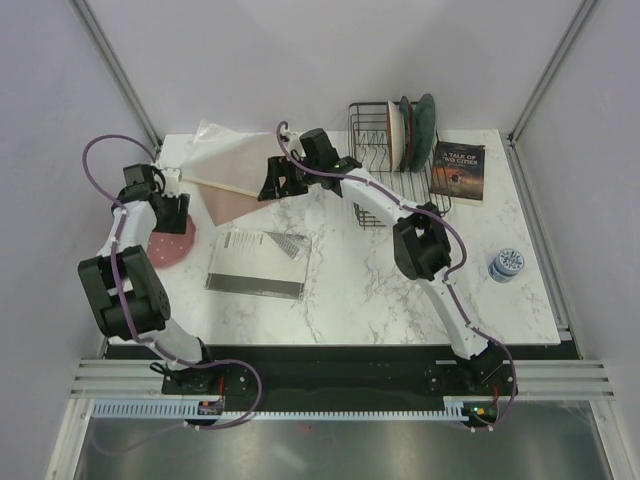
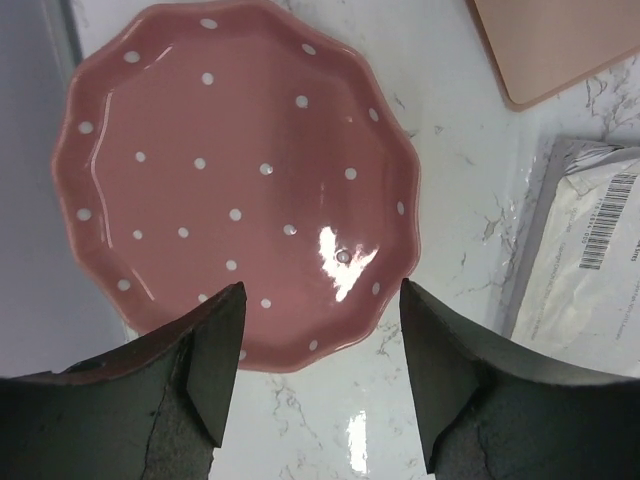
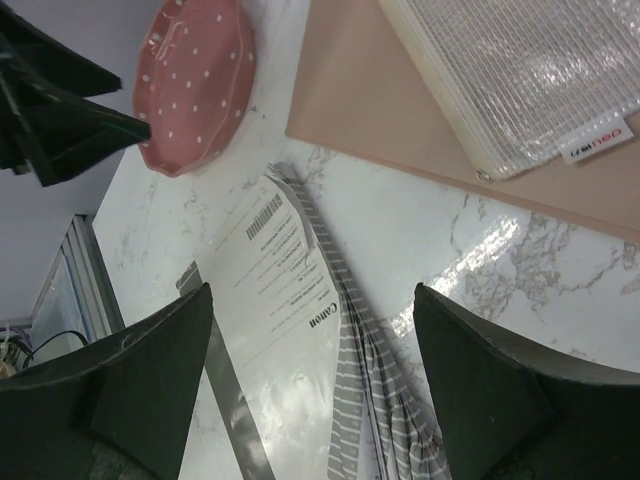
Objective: Load the plates into the dish rack
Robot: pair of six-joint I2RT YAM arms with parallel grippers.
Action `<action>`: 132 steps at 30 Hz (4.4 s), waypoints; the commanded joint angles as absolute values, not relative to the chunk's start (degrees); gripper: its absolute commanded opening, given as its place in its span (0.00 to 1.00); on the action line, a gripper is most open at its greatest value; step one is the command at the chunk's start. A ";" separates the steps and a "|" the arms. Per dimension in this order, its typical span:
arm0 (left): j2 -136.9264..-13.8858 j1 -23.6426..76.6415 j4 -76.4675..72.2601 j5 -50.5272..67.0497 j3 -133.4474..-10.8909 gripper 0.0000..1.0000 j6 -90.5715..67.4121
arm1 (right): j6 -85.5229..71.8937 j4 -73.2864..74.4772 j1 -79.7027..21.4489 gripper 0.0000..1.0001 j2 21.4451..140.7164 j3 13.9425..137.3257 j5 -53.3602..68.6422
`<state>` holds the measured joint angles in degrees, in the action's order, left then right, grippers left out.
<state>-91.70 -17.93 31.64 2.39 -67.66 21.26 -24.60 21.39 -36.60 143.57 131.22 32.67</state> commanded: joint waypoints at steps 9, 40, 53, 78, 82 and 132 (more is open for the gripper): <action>-102.21 -15.82 31.12 7.30 -71.98 0.66 25.14 | -20.13 11.60 -36.65 0.89 131.49 120.59 34.63; -90.02 2.71 20.83 -19.77 -65.05 0.02 30.58 | -17.13 15.73 -30.94 0.92 119.01 107.77 30.93; -54.52 12.30 17.23 -16.27 -45.82 0.02 53.15 | -30.57 7.84 -24.97 0.94 115.92 97.13 45.51; -38.06 12.57 25.23 22.06 -39.29 0.02 82.08 | -36.13 8.96 -29.71 0.89 127.87 108.98 57.32; -37.00 12.83 24.17 22.94 -38.50 0.02 83.40 | -35.51 10.81 -30.93 0.88 129.46 108.37 54.58; -36.39 17.14 5.71 -8.18 -41.31 1.00 31.56 | -9.33 20.48 -26.98 0.00 120.15 134.47 -7.39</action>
<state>-36.73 17.32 5.04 -7.66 -42.13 44.29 -17.61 24.23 -26.72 126.48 127.13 16.73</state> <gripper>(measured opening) 0.996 0.303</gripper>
